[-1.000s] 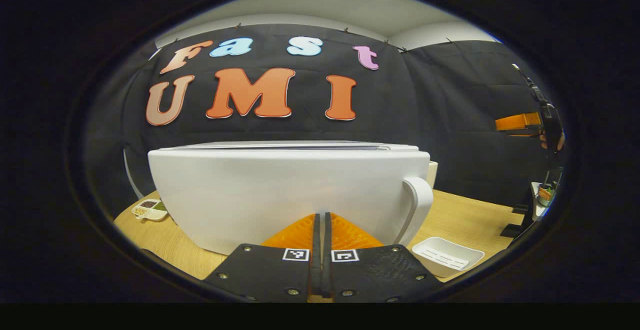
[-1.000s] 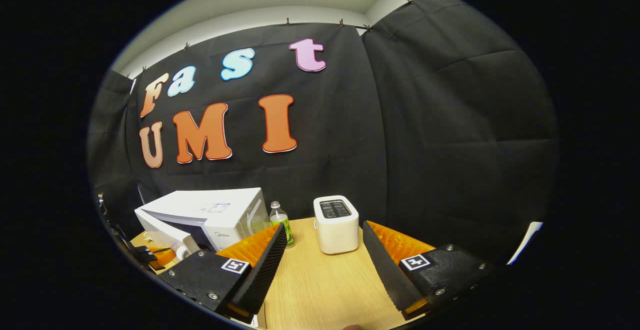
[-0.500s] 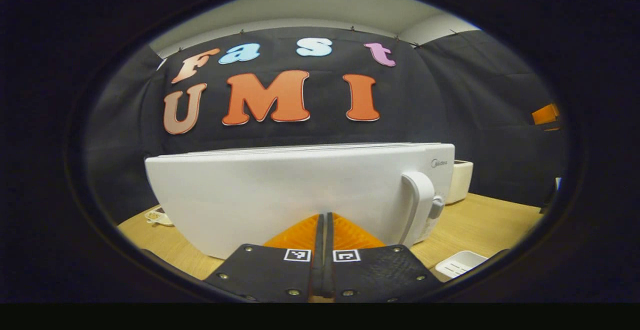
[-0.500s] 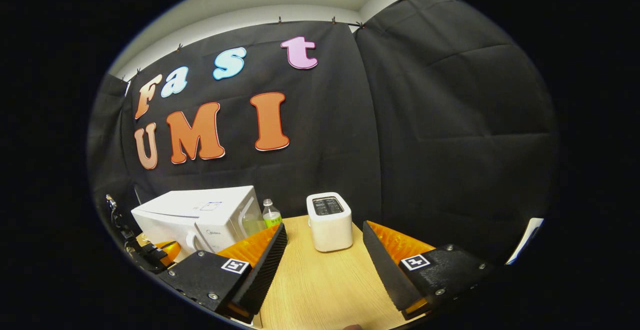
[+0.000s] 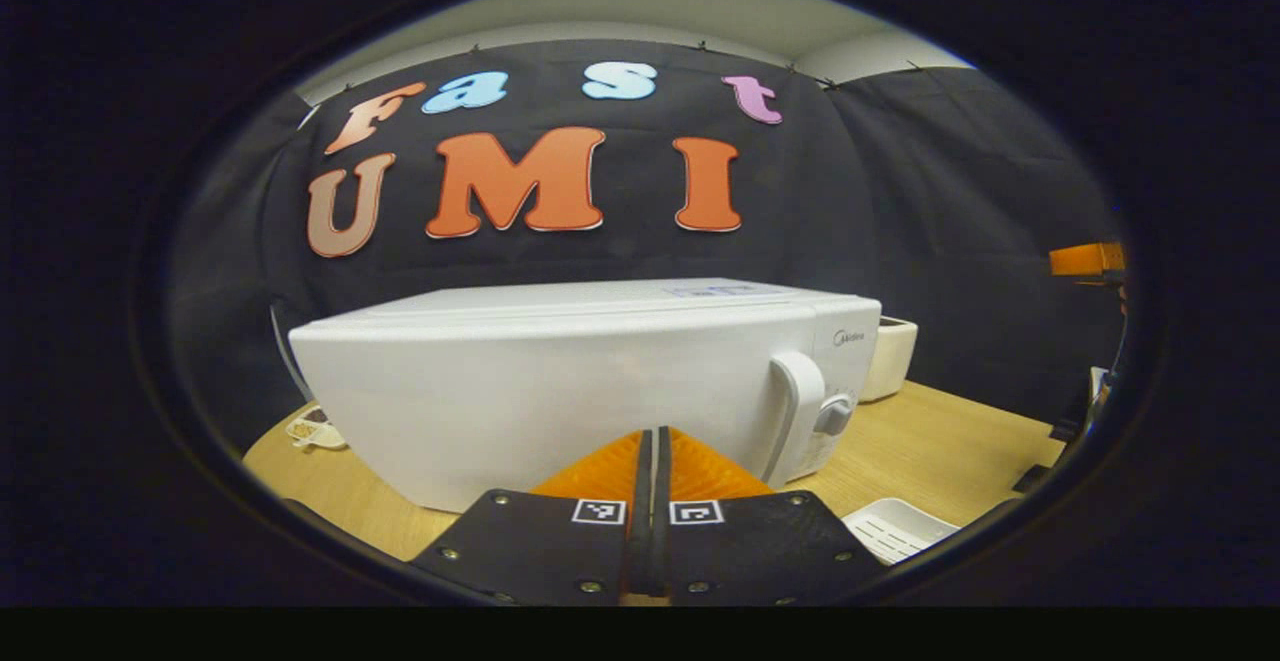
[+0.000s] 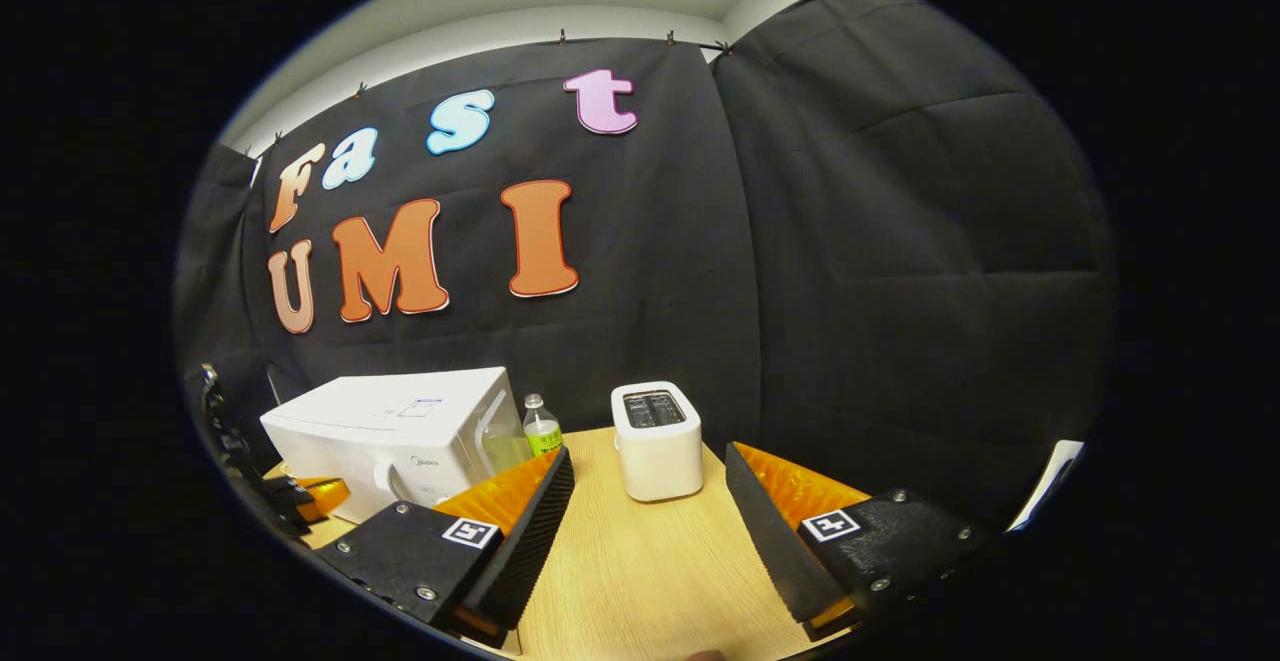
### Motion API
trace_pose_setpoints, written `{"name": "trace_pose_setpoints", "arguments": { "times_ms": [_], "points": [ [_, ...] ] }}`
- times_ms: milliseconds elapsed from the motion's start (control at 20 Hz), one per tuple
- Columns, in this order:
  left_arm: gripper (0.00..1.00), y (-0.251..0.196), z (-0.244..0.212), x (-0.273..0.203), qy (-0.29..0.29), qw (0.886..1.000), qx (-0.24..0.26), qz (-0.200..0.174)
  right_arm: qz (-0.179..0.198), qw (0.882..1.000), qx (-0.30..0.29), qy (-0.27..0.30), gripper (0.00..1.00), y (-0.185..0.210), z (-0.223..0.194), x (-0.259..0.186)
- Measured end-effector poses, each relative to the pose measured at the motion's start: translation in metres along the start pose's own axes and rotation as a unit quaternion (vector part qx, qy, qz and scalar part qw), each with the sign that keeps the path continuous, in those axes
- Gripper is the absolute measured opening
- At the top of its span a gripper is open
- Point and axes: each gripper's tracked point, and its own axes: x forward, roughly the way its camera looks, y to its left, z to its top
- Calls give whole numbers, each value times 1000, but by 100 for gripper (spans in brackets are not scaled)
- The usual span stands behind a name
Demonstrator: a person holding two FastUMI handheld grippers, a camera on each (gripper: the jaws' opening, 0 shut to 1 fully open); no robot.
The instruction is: Open the microwave oven with the left hand, put the food in, and close the microwave oven.
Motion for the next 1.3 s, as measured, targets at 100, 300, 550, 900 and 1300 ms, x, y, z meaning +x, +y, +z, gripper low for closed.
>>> {"name": "trace_pose_setpoints", "arguments": {
  "times_ms": [100,300,550,900,1300],
  "points": [
    [5,10,32,-19,-8,1000,11,1,4,1000,-1,-2,95,5,5,-1],
    [0,41,82,-46,-21,1000,2,8,20,1000,2,-6,95,22,14,-5],
    [29,73,126,-79,-30,999,-33,10,43,999,-9,-6,95,44,26,-11],
    [91,138,192,-135,-80,992,-9,95,69,997,-18,-30,95,70,66,-26],
    [91,176,242,-171,-105,986,-32,128,84,995,-20,-43,95,85,84,-35]
  ]
}}
